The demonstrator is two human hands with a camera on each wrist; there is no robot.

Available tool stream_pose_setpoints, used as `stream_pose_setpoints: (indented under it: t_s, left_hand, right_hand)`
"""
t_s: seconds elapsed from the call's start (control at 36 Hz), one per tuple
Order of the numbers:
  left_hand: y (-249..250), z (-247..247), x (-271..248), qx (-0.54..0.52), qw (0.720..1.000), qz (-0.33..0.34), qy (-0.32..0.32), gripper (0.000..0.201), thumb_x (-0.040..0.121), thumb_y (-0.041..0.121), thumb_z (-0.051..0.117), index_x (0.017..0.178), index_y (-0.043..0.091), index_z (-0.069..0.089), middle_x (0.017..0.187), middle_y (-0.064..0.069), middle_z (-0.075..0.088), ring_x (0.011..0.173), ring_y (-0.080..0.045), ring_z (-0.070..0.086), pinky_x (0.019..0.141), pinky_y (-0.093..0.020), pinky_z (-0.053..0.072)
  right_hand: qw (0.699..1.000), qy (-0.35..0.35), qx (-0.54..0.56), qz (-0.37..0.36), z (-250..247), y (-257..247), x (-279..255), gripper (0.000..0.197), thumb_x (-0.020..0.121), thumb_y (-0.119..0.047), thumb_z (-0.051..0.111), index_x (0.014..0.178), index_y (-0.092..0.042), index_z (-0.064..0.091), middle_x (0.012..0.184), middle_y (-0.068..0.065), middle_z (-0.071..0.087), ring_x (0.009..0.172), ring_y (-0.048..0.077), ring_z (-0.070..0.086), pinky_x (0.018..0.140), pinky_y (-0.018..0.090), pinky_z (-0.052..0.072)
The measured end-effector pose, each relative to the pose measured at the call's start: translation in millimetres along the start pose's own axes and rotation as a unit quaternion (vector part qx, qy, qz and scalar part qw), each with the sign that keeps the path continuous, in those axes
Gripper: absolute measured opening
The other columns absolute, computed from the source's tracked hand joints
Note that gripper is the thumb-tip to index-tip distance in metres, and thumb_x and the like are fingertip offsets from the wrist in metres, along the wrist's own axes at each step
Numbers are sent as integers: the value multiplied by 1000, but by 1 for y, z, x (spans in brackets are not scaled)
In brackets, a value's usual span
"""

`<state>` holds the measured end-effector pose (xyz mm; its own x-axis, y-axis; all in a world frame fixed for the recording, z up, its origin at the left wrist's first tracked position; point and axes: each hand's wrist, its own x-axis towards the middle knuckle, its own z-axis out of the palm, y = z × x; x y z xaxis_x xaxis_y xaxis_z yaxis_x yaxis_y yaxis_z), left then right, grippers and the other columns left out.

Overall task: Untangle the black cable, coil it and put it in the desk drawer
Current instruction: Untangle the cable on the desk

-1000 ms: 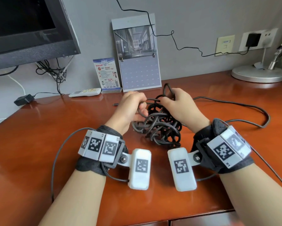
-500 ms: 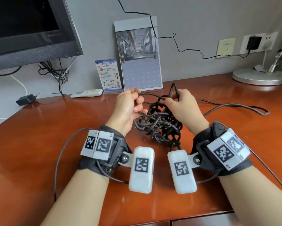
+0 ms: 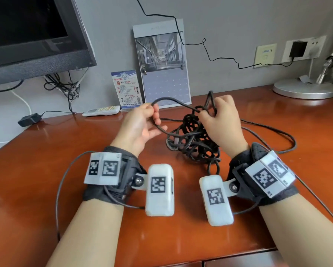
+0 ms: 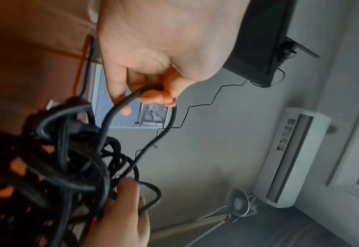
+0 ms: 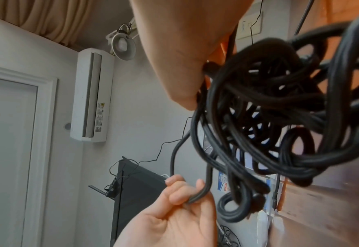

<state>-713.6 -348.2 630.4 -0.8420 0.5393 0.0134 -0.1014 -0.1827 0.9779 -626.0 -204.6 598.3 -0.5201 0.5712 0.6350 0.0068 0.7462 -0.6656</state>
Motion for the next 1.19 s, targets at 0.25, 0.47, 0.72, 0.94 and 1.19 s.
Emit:
stream_pose_setpoints:
  t_s: [0.25, 0.47, 0.72, 0.94, 1.19]
  left_hand:
    - [0, -1, -4, -63, 989, -87, -103, 40, 93, 28, 26, 63, 13, 47, 34, 9, 20, 25, -6, 18, 41, -16, 34]
    - [-4, -3, 0, -81, 988, -104, -76, 36, 98, 21, 33, 72, 7, 55, 45, 6, 47, 32, -4, 38, 40, -14, 42]
    - [4, -8, 3, -346, 938, 7, -3, 31, 98, 5, 30, 77, 13, 52, 51, 9, 47, 39, -4, 41, 55, -20, 40]
    - [-1, -14, 10, -352, 928, -8, 124, 31, 99, 12, 32, 74, 16, 50, 50, 7, 45, 45, -8, 38, 61, -22, 37]
    - [-15, 1, 7, 48, 959, 71, 271, 60, 79, 9, 63, 134, 18, 39, 137, -7, 32, 124, -22, 37, 105, -40, 34]
  right_hand:
    - [997, -78, -9, -16, -5, 2, 0, 20, 83, -14, 58, 81, 5, 59, 96, 8, 51, 80, 24, 52, 72, 33, 40]
    - [991, -125, 25, -36, -7, -4, -3, 15, 84, -14, 60, 85, 1, 64, 99, 11, 53, 77, 23, 53, 71, 31, 42]
    - [999, 10, -18, 29, -14, 12, 7, 34, 83, -15, 57, 57, -15, 36, 91, 7, 46, 77, 23, 46, 68, 32, 35]
    - [997, -3, 18, 76, -10, 15, 9, 20, 85, -14, 55, 72, -1, 46, 95, 8, 43, 76, 23, 44, 61, 25, 26]
    - [999, -35, 0, 35, -5, 9, 3, 28, 84, -14, 59, 64, -11, 40, 94, 3, 42, 65, 12, 40, 55, 25, 25]
